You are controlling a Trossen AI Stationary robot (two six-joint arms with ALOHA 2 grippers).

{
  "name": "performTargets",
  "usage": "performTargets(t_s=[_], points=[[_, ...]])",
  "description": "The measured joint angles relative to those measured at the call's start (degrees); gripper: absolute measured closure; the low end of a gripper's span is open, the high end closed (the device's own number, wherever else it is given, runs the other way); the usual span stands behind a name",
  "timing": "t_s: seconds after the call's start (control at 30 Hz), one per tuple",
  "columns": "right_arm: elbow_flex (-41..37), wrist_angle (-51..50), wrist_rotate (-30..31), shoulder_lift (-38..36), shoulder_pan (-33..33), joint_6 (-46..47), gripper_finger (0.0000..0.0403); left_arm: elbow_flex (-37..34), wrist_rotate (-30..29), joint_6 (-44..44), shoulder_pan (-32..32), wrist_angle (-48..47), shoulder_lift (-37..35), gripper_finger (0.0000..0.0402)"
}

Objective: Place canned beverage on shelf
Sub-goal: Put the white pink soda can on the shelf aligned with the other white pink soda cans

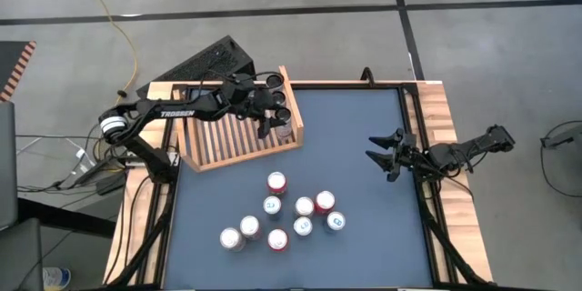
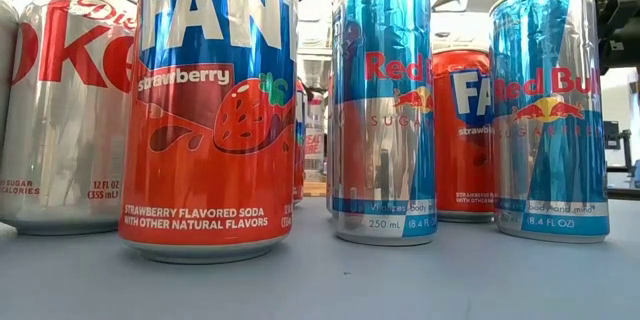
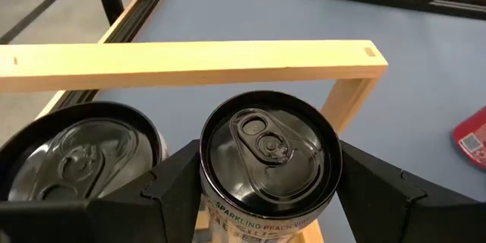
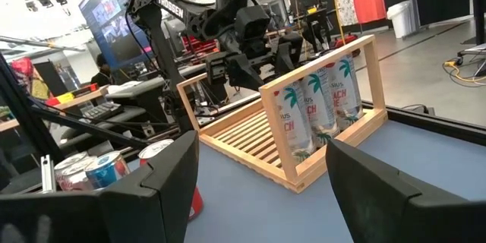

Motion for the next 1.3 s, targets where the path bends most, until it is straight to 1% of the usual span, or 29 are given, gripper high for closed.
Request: performTargets(t_s=[0.33,0.53,0.63,0.9,1.03,1.2,1.3], points=[[-0.01,-0.01,-0.01,0.00,0.00,0.02,0.0129,0.01,-0.10,-0.43,0.22,-0.33,-0.01,0.0164],[-0.01,0.00,-0.01,0.00,0.00,0.04,0.0129,-0.02,-0.06,-1.15,0.22,-0.91,-0.03,0.0115],[-0.01,-0.01,-0.01,0.00,0.00,0.04,0.0129,-0.10,-0.27,-1.25,0.20,-1.41,-0.01,0.0104],[0.00,-0.01,-0.01,-0.02,0.00,0.07,0.0128,-0.10,0.45,-2.18,-0.43,-1.47,-0.20,0.0099],[-0.02,0.00,-0.01,0.00,0.00,0.07,0.0129,-0.10,-1.38,-1.66,-0.63,-3.65,-1.17,0.0098],[0.00,-0.01,-0.03,0.00,0.00,0.07,0.0128,-0.12,-2.27,-1.18,-0.63,-6.33,-3.09,0.0098],[-0.01,-0.01,-0.03,-0.01,0.00,0.07,0.0128,-0.12,-4.07,-1.07,-0.63,-8.19,-4.70,0.0098]])
